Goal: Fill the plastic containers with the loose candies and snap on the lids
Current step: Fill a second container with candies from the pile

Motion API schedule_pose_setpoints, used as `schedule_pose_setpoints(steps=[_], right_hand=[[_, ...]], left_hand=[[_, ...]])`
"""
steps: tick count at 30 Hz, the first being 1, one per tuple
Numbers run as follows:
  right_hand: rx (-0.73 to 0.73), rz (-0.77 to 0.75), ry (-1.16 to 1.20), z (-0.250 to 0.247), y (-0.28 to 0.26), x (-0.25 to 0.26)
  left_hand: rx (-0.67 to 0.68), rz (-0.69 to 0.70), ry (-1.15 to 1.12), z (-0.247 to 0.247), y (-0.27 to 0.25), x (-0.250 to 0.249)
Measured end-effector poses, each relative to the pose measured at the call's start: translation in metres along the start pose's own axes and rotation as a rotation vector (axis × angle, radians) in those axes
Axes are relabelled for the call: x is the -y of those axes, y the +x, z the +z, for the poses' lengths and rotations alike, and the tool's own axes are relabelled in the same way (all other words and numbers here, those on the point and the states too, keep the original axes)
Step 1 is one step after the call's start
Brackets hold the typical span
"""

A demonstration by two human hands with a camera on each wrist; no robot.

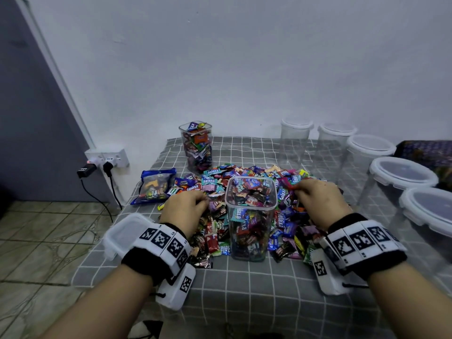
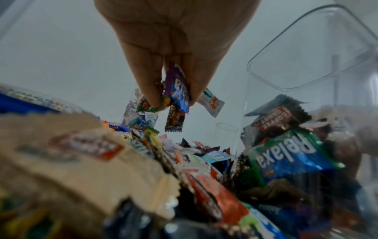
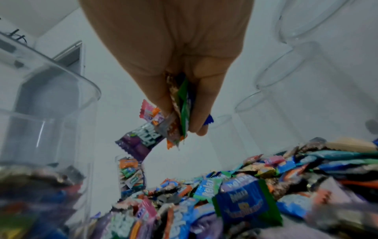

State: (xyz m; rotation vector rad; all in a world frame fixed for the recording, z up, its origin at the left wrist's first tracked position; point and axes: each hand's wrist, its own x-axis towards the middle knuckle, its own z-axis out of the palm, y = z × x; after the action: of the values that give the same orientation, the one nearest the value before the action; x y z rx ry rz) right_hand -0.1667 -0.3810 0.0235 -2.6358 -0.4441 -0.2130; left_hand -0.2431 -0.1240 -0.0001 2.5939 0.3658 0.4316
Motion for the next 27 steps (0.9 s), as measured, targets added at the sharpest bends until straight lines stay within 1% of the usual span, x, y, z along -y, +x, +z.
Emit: schedule_pose_setpoints(steps=[6,14,16,21,27], right_hand=[[-0.204,-0.076,0.124,-0.016,0.002,0.017],[-0.317,-0.308,0.195,-0.034,-0.002,0.055],[-0.330,-0.369,0.195,-0.032,-0.003,0.062],[-0.309,-0.495,0.130,-0.016,-0.005,0.071],[-0.285,-0.532,0.159,-0.006,-0.010,0.074]], left_hand=[[-0.018,0.008,-0.026,0.001,0.000,0.005],[-0.034,0.017,-0.047,0.002,0.000,0.005],[-0.032,0.008,-0.057,0.003,0.001,0.006],[-0.049,0.011,-0.094,0.003,0.000,0.008],[-0.050,0.011,-0.096,0.002,0.000,0.009]])
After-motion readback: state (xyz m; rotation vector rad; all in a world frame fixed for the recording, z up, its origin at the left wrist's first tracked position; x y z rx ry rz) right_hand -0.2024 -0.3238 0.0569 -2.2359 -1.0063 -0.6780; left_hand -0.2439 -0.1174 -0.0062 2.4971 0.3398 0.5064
